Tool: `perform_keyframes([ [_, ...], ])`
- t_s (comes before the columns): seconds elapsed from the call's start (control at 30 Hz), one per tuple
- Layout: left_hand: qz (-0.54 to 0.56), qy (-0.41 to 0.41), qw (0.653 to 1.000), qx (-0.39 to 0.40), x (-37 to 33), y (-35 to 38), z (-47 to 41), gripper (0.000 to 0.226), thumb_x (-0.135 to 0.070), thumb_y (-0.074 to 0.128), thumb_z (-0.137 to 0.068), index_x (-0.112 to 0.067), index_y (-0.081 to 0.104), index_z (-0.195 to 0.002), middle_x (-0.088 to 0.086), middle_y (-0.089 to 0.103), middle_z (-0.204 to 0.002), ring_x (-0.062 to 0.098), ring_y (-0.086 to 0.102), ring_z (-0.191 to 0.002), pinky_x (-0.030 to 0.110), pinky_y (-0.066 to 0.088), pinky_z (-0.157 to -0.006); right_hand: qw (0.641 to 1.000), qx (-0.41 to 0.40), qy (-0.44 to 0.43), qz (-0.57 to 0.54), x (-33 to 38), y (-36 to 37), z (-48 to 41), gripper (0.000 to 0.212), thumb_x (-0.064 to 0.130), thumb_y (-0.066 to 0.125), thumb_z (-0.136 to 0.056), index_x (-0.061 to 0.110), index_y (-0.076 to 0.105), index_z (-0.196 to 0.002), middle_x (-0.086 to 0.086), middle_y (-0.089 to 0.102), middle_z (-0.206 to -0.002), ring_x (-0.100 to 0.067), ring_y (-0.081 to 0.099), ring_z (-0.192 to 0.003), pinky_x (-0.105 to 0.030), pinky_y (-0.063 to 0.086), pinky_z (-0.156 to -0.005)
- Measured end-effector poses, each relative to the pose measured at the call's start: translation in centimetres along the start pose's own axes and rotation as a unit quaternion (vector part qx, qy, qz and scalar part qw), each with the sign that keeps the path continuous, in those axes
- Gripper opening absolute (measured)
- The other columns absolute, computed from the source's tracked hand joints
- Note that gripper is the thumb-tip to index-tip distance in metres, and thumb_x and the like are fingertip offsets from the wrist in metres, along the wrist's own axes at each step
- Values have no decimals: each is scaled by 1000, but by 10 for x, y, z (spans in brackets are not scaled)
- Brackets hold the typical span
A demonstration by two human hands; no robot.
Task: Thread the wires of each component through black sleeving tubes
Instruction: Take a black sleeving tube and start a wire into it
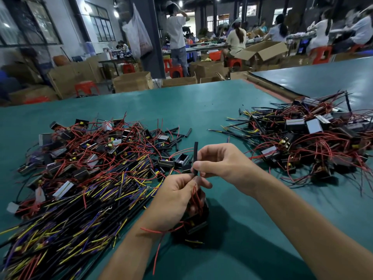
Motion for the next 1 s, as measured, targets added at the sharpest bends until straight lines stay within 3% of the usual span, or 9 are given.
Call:
perform_keyframes([
  [0.1, 10, 10, 1000, -3, 1, 0, 0, 19, -20, 61, -89, -3, 69, -85, 10, 53, -58, 16, 40, -49, 26, 30, -49, 1000, 9, 8, 14, -1, 1, 0, 8, -5, 66, -85, -2, 59, -81, -18, 61, -72, -21, 52, -57, -25, 49, -59],
  [0.2, 17, 22, 1000, -3, -1, -3, -2, 32, -21, 71, -73, 1, 65, -95, 16, 51, -64, 15, 42, -49, 26, 33, -50, 997, 29, 20, 66, -1, -1, 0, 6, -4, 67, -84, -4, 62, -80, -8, 61, -65, -14, 53, -58, -23, 49, -64],
  [0.3, 11, 26, 1000, 6, -1, -5, -3, 48, -24, 74, -65, 2, 59, -103, 6, 60, -60, 14, 48, -43, 25, 40, -48, 992, 37, 25, 118, 0, 0, 0, 7, -3, 69, -81, -6, 64, -78, -11, 57, -68, -14, 50, -62, -25, 47, -66],
  [0.43, 15, 37, 999, 20, -2, -1, -1, 38, -19, 75, -66, 1, 58, -94, 1, 65, -58, 13, 50, -44, 24, 43, -47, 979, 102, 44, 171, 1, 3, 7, 10, 2, 71, -82, 0, 65, -75, -9, 59, -67, -16, 53, -65, -29, 48, -67],
  [0.5, 26, 37, 999, 16, -3, 0, 0, 40, -17, 75, -66, 2, 58, -96, 4, 67, -59, 14, 52, -42, 22, 43, -45, 985, 83, 34, 148, 5, -3, 7, 7, 7, 71, -86, 8, 67, -80, -4, 62, -67, -15, 54, -63, -26, 50, -65],
  [0.6, 36, 39, 998, 17, -5, 1, 1, 34, -15, 76, -66, -2, 61, -93, 8, 67, -61, 12, 54, -41, 21, 45, -43, 993, 42, -1, 108, 9, -10, 5, 4, 4, 68, -87, 6, 68, -84, -4, 64, -67, -21, 54, -65, -28, 51, -64],
  [0.7, 28, 45, 999, 6, -5, -2, 0, 40, -13, 78, -63, 2, 59, -95, 8, 61, -59, 14, 52, -42, 22, 46, -44, 989, 66, -6, 130, 5, -6, 4, 11, 1, 67, -87, 8, 70, -80, -4, 67, -69, -21, 56, -66, -27, 51, -64],
  [0.83, 28, 40, 999, 14, 0, -4, -1, 38, -2, 84, -66, -1, 60, -96, 18, 58, -67, 18, 51, -50, 26, 46, -48, 995, 62, 7, 78, -1, -2, 2, 4, 7, 68, -88, 10, 70, -89, -7, 65, -70, -14, 57, -60, -22, 51, -59],
  [1.0, 32, 41, 998, 38, 2, -3, -3, 43, -8, 83, -66, -5, 60, -102, 5, 62, -61, 14, 52, -49, 24, 46, -49, 994, 49, -3, 94, 1, -1, 1, 6, 5, 68, -88, 4, 67, -82, -5, 62, -66, -11, 54, -55, -23, 50, -57],
])
Point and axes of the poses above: each hand's wrist, its own z-axis away from the middle knuckle, its own y-axis out of the palm, x = y × z, the point moved 6 cm from there along -z, towards the middle knuckle
